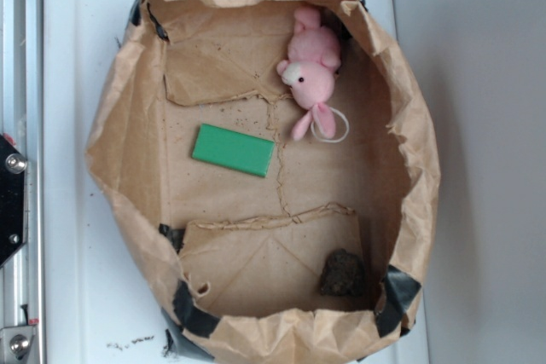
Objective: Grab the pink bunny.
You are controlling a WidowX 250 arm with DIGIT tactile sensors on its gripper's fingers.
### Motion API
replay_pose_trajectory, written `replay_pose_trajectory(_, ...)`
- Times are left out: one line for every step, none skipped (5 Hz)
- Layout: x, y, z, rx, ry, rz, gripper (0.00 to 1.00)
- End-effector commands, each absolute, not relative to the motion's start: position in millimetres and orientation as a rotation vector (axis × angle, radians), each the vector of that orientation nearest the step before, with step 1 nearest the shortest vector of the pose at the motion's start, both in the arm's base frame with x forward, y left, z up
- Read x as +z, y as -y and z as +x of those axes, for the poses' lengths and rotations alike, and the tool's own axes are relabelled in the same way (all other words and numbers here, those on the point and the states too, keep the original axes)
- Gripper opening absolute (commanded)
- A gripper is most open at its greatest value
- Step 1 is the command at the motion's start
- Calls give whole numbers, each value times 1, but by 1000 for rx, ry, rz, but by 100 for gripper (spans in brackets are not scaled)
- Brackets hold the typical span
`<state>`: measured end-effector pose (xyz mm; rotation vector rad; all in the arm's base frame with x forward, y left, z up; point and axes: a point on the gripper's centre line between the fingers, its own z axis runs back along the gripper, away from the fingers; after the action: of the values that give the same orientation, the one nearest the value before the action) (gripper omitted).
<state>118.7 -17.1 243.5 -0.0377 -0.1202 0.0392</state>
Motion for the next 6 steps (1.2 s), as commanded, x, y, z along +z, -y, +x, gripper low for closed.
replay_pose_trajectory(244,17,119,39,120,-38,100)
replay_pose_trajectory(246,10,157,297,37,-92,100)
replay_pose_trajectory(239,-1,187,421,41,-107,100)
replay_pose_trajectory(225,-17,214,585,76,-204,100)
replay_pose_trajectory(199,-37,238,770,204,-343,100)
replay_pose_trajectory(175,-43,261,864,258,-358,100)
